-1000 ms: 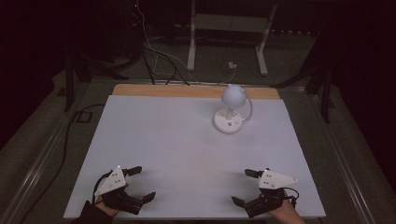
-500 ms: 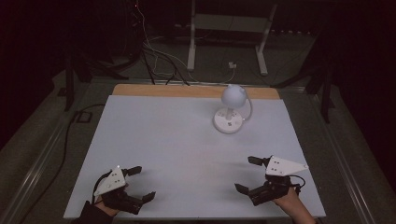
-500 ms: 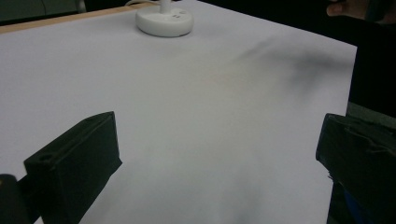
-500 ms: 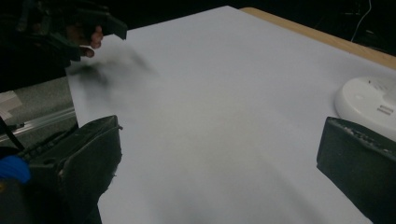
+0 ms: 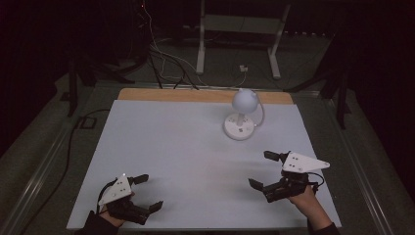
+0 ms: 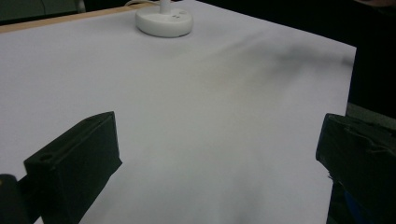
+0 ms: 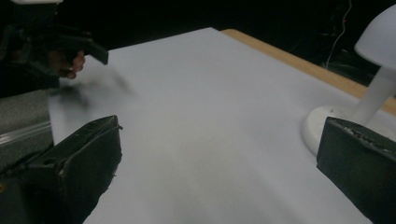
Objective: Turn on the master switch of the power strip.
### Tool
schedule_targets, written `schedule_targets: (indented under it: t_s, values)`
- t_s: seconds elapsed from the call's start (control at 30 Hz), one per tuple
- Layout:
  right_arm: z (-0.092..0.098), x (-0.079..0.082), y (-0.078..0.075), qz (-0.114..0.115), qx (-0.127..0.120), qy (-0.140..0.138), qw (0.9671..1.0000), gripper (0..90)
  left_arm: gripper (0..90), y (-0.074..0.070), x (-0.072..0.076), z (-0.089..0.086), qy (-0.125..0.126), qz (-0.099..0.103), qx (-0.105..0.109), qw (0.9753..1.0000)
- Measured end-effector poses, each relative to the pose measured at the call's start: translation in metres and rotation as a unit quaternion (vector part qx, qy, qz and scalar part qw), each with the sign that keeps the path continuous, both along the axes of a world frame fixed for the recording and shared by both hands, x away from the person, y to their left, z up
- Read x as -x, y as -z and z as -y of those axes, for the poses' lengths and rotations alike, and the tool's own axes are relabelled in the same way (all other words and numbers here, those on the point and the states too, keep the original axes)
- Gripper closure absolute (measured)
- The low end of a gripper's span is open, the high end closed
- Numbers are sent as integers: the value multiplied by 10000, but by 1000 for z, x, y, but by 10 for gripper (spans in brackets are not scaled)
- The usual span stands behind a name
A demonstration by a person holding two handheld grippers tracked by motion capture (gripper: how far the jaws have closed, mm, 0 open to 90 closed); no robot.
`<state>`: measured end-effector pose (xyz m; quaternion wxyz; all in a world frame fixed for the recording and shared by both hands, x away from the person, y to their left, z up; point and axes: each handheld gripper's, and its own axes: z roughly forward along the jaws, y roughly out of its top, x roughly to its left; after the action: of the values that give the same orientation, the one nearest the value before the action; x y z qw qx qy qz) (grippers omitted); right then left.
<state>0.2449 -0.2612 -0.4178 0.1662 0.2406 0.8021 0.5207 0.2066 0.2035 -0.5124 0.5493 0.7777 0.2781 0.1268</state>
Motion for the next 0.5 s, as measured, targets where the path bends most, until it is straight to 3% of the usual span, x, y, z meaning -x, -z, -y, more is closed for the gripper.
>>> schedule_targets:
  t_s: [0.5]
  values:
    - [1, -26, -18, 231, 53, 213, 9995, 0, 2, 0, 0, -1, -4, -7, 31, 10000]
